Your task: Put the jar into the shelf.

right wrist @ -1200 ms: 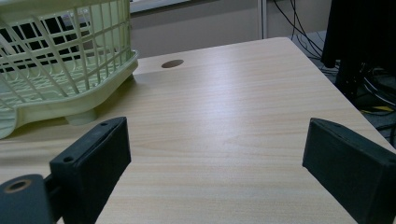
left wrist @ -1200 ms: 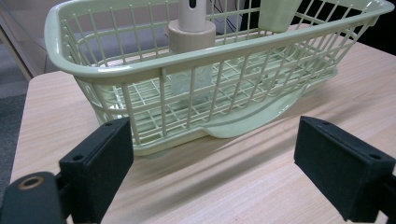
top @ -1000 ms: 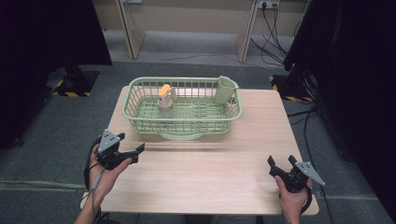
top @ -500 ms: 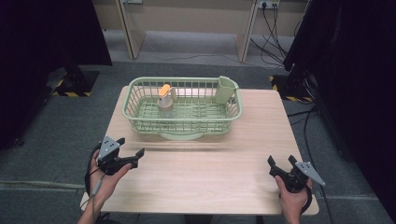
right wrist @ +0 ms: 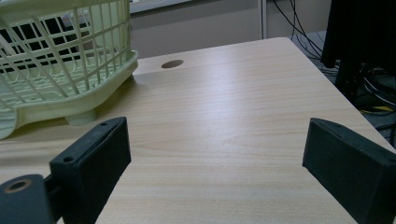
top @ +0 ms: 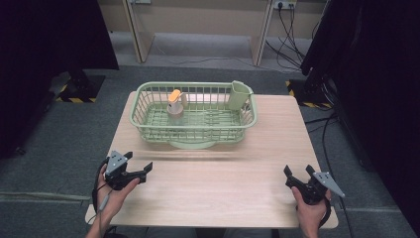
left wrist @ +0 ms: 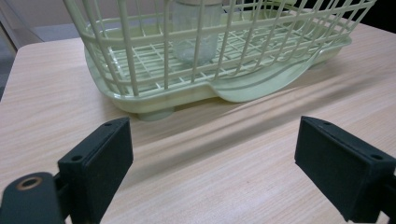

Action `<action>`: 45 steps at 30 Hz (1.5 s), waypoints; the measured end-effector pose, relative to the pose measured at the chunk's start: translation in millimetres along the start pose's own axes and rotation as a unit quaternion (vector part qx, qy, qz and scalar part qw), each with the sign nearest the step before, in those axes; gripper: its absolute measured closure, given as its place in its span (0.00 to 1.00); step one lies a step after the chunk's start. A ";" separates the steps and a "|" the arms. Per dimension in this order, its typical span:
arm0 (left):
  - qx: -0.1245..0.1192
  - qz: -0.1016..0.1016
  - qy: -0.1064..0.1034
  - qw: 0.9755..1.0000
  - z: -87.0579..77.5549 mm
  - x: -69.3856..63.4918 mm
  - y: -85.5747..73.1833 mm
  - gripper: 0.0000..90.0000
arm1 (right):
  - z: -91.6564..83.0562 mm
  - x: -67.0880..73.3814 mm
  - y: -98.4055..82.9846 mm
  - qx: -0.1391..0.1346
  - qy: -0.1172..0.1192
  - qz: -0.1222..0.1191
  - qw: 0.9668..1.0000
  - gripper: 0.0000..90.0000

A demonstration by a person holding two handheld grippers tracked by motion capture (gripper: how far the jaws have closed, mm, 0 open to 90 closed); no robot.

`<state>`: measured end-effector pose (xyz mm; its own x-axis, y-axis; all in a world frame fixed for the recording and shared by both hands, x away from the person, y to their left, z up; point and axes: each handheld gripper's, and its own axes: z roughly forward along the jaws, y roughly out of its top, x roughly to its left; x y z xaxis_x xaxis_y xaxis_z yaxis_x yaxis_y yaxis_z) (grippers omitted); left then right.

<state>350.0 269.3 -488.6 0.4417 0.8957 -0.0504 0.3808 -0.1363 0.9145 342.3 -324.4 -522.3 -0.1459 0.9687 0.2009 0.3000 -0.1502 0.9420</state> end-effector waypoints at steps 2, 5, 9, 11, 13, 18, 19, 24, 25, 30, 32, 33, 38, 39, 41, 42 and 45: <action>0.002 -0.002 0.000 1.000 1.7 0.9 -3.3 0.12 | 0.0 0.0 0.0 0.000 0.000 0.000 1.000 0.09; 0.007 -0.001 0.000 1.000 5.2 2.5 -9.0 0.12 | 0.0 0.0 0.0 0.000 0.000 0.000 1.000 0.09; 0.011 -0.003 0.003 1.000 8.5 5.0 -15.6 0.12 | -0.1 0.0 -0.1 0.000 0.000 0.000 1.000 0.09; 0.012 -0.004 0.003 1.000 10.1 6.0 -19.0 0.12 | 0.0 -0.1 0.0 0.000 0.000 0.000 1.000 0.09; 0.014 -0.005 0.003 1.000 11.3 6.7 -21.8 0.12 | 0.0 0.0 0.0 0.000 0.000 0.000 1.000 0.09; 0.015 -0.005 0.003 1.000 15.2 7.8 -27.0 0.12 | 0.0 0.1 0.0 0.000 0.000 -0.001 1.000 0.09; 0.014 -0.005 0.003 1.000 15.8 7.9 -28.0 0.12 | -0.1 0.1 -0.1 -0.001 0.000 -0.001 1.000 0.09; 0.012 -0.008 0.002 1.000 18.5 8.3 -33.5 0.12 | -0.1 0.0 0.0 0.000 0.000 0.000 1.000 0.09; 0.013 -0.008 0.003 1.000 18.9 8.6 -34.6 0.12 | 0.0 0.0 0.0 0.000 0.000 0.000 1.000 0.09; 0.008 -0.010 0.003 1.000 18.8 8.4 -35.0 0.12 | 0.0 0.0 0.0 0.000 0.000 0.000 1.000 0.09; 0.008 -0.010 0.004 1.000 18.7 8.5 -35.0 0.12 | 0.0 0.1 0.0 0.000 0.000 -0.001 1.000 0.09; 0.009 -0.010 0.004 1.000 18.7 8.5 -35.0 0.12 | 0.0 0.1 -0.1 0.000 0.000 -0.001 1.000 0.09; 0.013 -0.008 0.007 1.000 18.8 7.7 -35.1 0.11 | 0.0 0.2 -0.1 0.000 0.000 -0.002 1.000 0.09; 0.012 -0.008 0.007 1.000 18.7 7.6 -35.1 0.11 | 0.0 0.3 -0.1 0.000 0.000 -0.002 1.000 0.09; 0.011 -0.009 0.009 1.000 18.2 7.5 -35.3 0.11 | 0.0 0.3 -0.1 0.000 0.000 -0.002 1.000 0.09; 0.012 -0.011 0.009 1.000 18.1 7.5 -35.4 0.11 | 0.0 0.3 -0.1 0.000 0.000 -0.002 1.000 0.09; 0.009 -0.012 0.008 1.000 17.4 7.5 -35.7 0.11 | 0.3 0.4 0.0 0.001 0.000 -0.002 1.000 0.09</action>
<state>353.8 273.5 -528.6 0.4187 0.9057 -0.0659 0.4061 -0.1219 0.9056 342.5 -324.0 -522.3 -0.1468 0.9693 0.1972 0.3011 -0.1461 0.9423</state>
